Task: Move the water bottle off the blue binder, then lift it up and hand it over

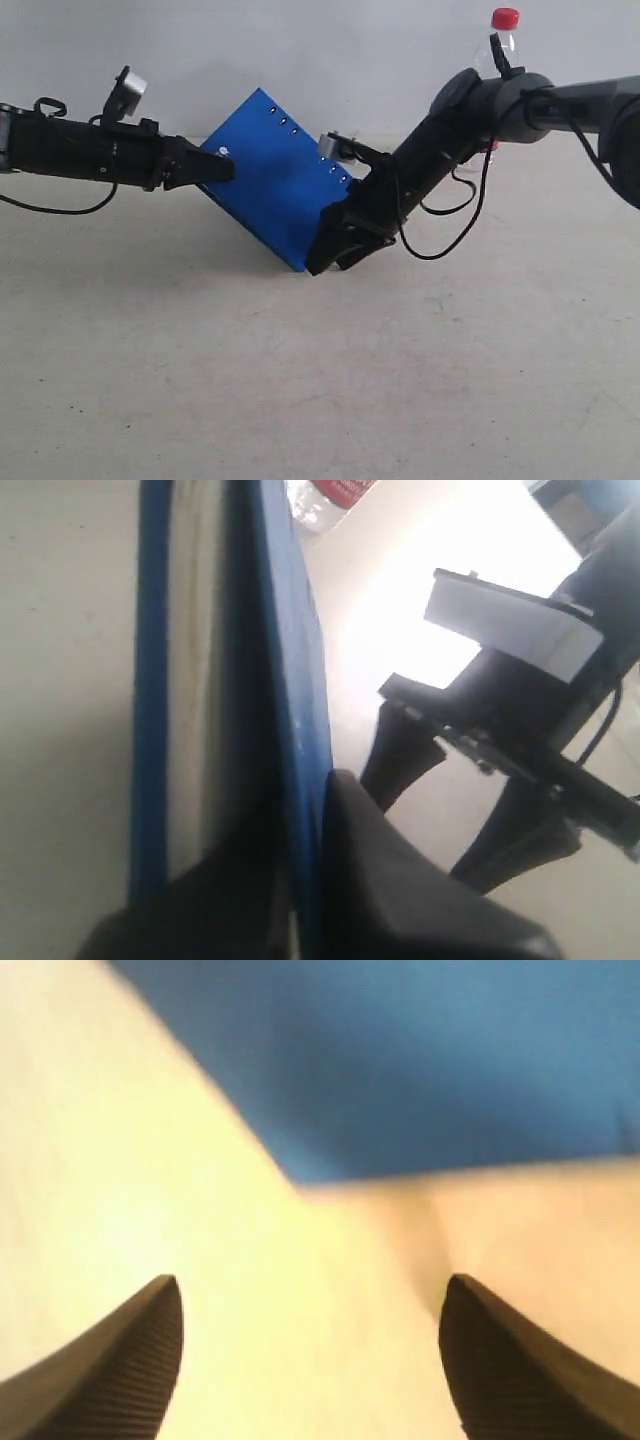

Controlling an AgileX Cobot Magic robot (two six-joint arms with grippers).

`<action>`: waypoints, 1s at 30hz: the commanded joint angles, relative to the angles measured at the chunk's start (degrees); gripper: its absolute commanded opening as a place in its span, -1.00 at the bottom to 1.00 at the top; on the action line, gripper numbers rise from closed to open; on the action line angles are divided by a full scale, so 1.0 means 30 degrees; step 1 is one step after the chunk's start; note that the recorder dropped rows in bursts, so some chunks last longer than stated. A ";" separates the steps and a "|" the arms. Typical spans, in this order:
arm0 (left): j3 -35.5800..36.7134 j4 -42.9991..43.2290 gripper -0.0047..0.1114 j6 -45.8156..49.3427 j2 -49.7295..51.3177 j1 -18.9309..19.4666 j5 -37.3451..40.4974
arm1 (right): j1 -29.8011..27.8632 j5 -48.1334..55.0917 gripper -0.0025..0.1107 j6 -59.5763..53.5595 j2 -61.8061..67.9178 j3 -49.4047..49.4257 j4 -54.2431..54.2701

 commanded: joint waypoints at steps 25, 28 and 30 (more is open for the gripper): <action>0.0064 0.7611 -0.84 0.1135 -0.4421 0.1067 0.3095 | -0.0216 -0.5796 0.41 -0.5901 -0.3148 0.0792 -0.4011; 0.0064 0.7237 -0.84 0.1135 -0.4421 0.1024 0.3095 | 0.0200 -0.7300 0.57 -0.6483 -0.2848 0.0792 -0.4021; 0.0064 0.6891 -0.84 0.1243 -0.4421 0.1024 0.3095 | 0.0629 -0.7782 0.57 -0.6757 -0.2771 0.0792 -0.3978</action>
